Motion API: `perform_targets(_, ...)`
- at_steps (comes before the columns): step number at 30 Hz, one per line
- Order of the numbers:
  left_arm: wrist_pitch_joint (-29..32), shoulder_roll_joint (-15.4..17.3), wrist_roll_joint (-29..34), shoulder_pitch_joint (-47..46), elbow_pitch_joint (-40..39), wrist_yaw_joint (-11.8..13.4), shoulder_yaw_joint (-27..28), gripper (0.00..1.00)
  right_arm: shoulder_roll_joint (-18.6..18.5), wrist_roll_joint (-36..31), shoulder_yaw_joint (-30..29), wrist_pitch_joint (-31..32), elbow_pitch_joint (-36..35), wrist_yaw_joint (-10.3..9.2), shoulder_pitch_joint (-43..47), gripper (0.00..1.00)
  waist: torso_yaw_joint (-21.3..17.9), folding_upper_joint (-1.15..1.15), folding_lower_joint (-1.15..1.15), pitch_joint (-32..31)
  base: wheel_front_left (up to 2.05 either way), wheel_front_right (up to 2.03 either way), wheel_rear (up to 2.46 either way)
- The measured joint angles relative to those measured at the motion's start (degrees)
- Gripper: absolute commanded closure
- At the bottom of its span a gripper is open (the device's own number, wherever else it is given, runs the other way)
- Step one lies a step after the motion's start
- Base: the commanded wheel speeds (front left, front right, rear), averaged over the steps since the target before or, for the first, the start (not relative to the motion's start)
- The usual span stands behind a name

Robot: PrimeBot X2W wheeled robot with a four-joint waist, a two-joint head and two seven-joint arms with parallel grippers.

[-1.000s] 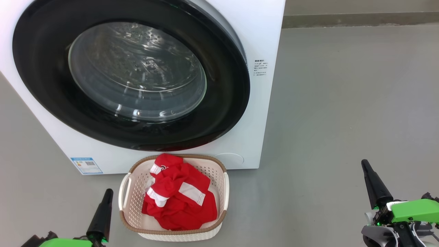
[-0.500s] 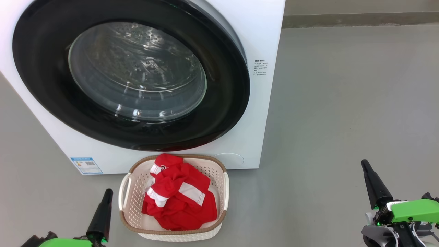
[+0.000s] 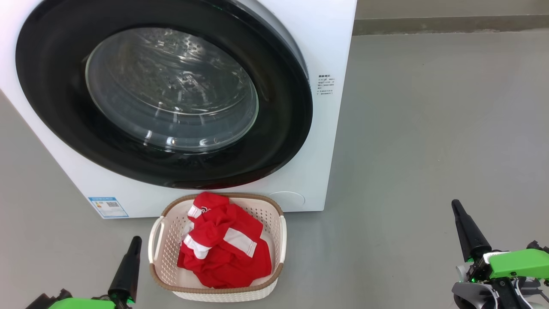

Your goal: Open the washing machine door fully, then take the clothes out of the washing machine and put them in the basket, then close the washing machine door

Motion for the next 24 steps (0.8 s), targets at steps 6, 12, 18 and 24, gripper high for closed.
perform_targets(6, 0.0, -0.02, 0.0, 0.0, 0.0, 0.0, 0.04, 1.0, 0.02, -0.35, -0.04, 0.0, 0.0, 0.0, 0.0, 1.0, 0.0, 0.0, 0.0, 0.0, 0.0, 0.0, 0.0)
perform_targets(12, 0.01, -0.07, 0.0, 0.0, 0.0, 0.0, 0.07, 1.0, 0.03, -0.35, -0.07, 0.08, 0.0, 0.0, 0.0, 1.0, 0.0, 0.0, 0.0, 0.0, 0.0, 0.0, 0.0)
perform_targets(18, 0.07, -0.1, 0.0, 0.0, 0.0, 0.0, 0.09, 1.0, 0.04, -0.36, -0.08, 0.08, 0.0, 0.0, 0.0, 1.0, 0.0, 0.0, 0.0, 0.0, 0.0, 0.0, 0.0)
perform_targets(24, 0.07, -0.13, 0.0, 0.0, 0.0, 0.0, 0.11, 1.0, 0.08, -0.41, -0.11, 0.08, 0.0, 0.0, 0.0, 1.0, 0.0, 0.0, 0.0, 0.0, 0.0, 0.0, 0.0)
